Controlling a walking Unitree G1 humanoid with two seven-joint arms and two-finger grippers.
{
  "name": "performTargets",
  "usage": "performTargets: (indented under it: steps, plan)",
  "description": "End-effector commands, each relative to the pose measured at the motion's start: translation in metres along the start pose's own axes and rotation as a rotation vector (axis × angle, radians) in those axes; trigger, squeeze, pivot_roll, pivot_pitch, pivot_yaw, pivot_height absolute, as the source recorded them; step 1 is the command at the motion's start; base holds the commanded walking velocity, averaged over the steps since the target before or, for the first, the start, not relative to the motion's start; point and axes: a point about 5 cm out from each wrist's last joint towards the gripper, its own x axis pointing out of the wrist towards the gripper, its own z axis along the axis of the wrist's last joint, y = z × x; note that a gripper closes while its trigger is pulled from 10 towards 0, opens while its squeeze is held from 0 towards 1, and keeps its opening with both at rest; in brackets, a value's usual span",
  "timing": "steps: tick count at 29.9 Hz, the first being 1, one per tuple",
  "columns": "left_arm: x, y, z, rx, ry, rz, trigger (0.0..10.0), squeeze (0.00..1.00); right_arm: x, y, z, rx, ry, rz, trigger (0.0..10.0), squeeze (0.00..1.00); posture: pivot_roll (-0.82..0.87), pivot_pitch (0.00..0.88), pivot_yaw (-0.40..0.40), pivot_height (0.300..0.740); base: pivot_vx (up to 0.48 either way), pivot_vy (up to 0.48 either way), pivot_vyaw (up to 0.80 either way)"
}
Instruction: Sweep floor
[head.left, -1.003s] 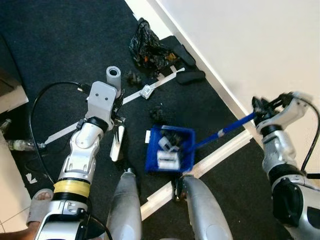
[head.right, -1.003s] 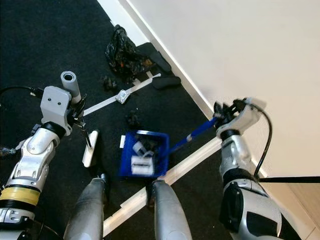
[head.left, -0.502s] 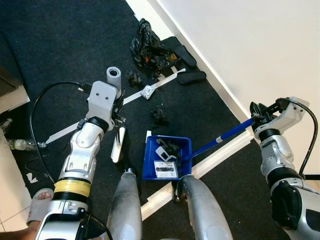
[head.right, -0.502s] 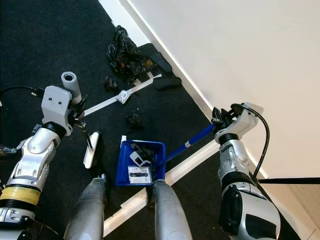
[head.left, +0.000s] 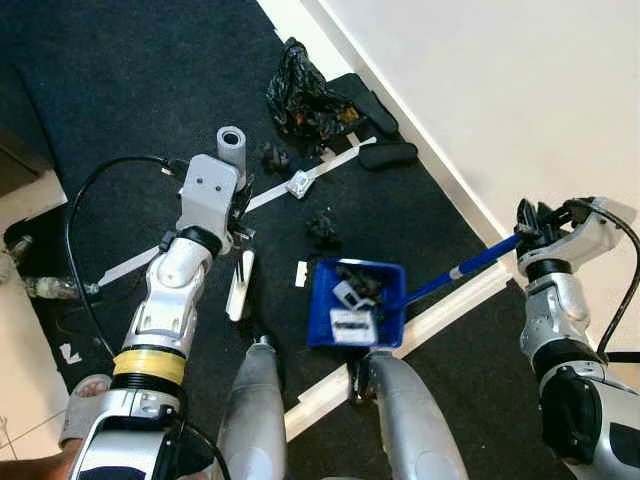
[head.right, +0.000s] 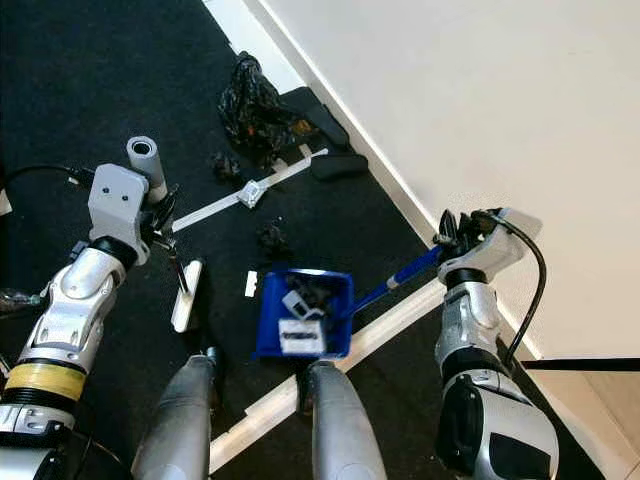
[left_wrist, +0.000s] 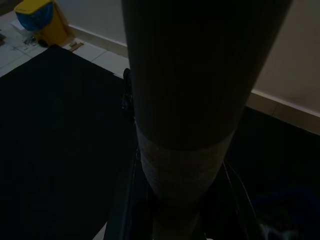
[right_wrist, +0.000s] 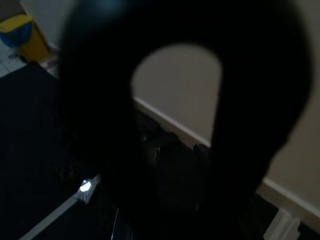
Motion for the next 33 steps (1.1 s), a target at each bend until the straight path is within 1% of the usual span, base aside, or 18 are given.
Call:
performTargets:
  steps: [1,2,3,5,6,7,10,11,14,15,18,24,27,30,33]
  plan:
    - [-0.001,-0.009,-0.006,-0.005,0.019,-0.032,10.0,0.00,0.000,0.004,0.004,0.032,-0.065,-0.005,10.0,0.00,0.15,0.299,-0.048,0.740,0.000,0.000,0.00]
    - [-0.001,-0.009,-0.006,-0.005,0.019,-0.032,10.0,0.00,0.000,0.004,0.004,0.032,-0.065,-0.005,10.0,0.00,0.15,0.299,-0.048,0.740,0.000,0.000,0.00]
    - [-0.001,-0.008,-0.006,-0.005,0.018,-0.035,10.0,0.00,0.001,0.013,0.002,0.044,-0.065,0.020,10.0,0.00,0.15,0.304,-0.047,0.740,0.000,0.000,0.00]
    - [-0.001,-0.008,-0.006,-0.005,0.017,-0.035,10.0,0.00,0.000,0.015,0.000,0.047,-0.062,0.028,10.0,0.00,0.15,0.304,-0.047,0.740,0.000,0.000,0.00]
    - [-0.002,-0.008,-0.006,-0.004,0.017,-0.038,10.0,0.00,-0.002,0.021,-0.005,0.049,-0.044,0.042,10.0,0.00,0.15,0.304,-0.047,0.740,0.000,0.000,0.00]
    - [-0.002,-0.008,-0.006,-0.004,0.017,-0.038,10.0,0.00,-0.002,0.021,-0.005,0.049,-0.044,0.042,10.0,0.00,0.15,0.304,-0.047,0.740,0.000,0.000,0.00]
    - [-0.002,-0.007,-0.008,-0.003,0.020,-0.039,10.0,0.00,-0.007,0.030,-0.016,0.055,-0.004,0.079,10.0,0.00,0.16,0.305,-0.050,0.740,0.000,0.000,0.00]
    - [-0.002,-0.007,-0.008,-0.003,0.020,-0.039,10.0,0.00,-0.007,0.030,-0.016,0.055,-0.004,0.079,10.0,0.00,0.16,0.305,-0.050,0.740,0.000,0.000,0.00]
    - [-0.003,-0.006,-0.008,-0.004,0.025,-0.038,10.0,0.00,-0.012,0.038,-0.026,0.050,0.046,0.127,10.0,0.00,0.16,0.307,-0.050,0.740,0.000,0.000,0.00]
    - [-0.003,-0.006,-0.008,-0.004,0.025,-0.038,10.0,0.00,-0.012,0.038,-0.026,0.050,0.046,0.127,10.0,0.00,0.16,0.307,-0.050,0.740,0.000,0.000,0.00]
    - [-0.004,-0.004,-0.009,0.002,0.028,-0.035,10.0,0.00,-0.011,0.039,-0.025,0.006,0.048,0.153,10.0,0.00,0.16,0.308,-0.050,0.740,0.000,0.000,0.00]
    - [-0.003,-0.002,-0.009,0.004,0.029,-0.031,10.0,0.00,0.000,0.033,-0.008,-0.005,-0.015,0.132,10.0,0.00,0.16,0.306,-0.046,0.740,0.000,0.000,0.00]
    - [-0.002,-0.002,-0.008,0.005,0.028,-0.032,10.0,0.00,0.005,0.031,-0.001,-0.012,-0.029,0.127,10.0,0.00,0.16,0.304,-0.047,0.740,0.000,0.000,0.00]
    - [-0.002,-0.002,-0.008,0.004,0.027,-0.032,10.0,0.00,0.007,0.030,0.001,-0.019,-0.030,0.127,10.0,0.00,0.16,0.303,-0.048,0.740,0.000,0.000,0.00]
    - [-0.002,-0.004,-0.008,0.002,0.026,-0.036,10.0,0.00,0.006,0.032,-0.001,-0.055,-0.011,0.156,10.0,0.00,0.16,0.303,-0.047,0.740,0.000,0.000,0.00]
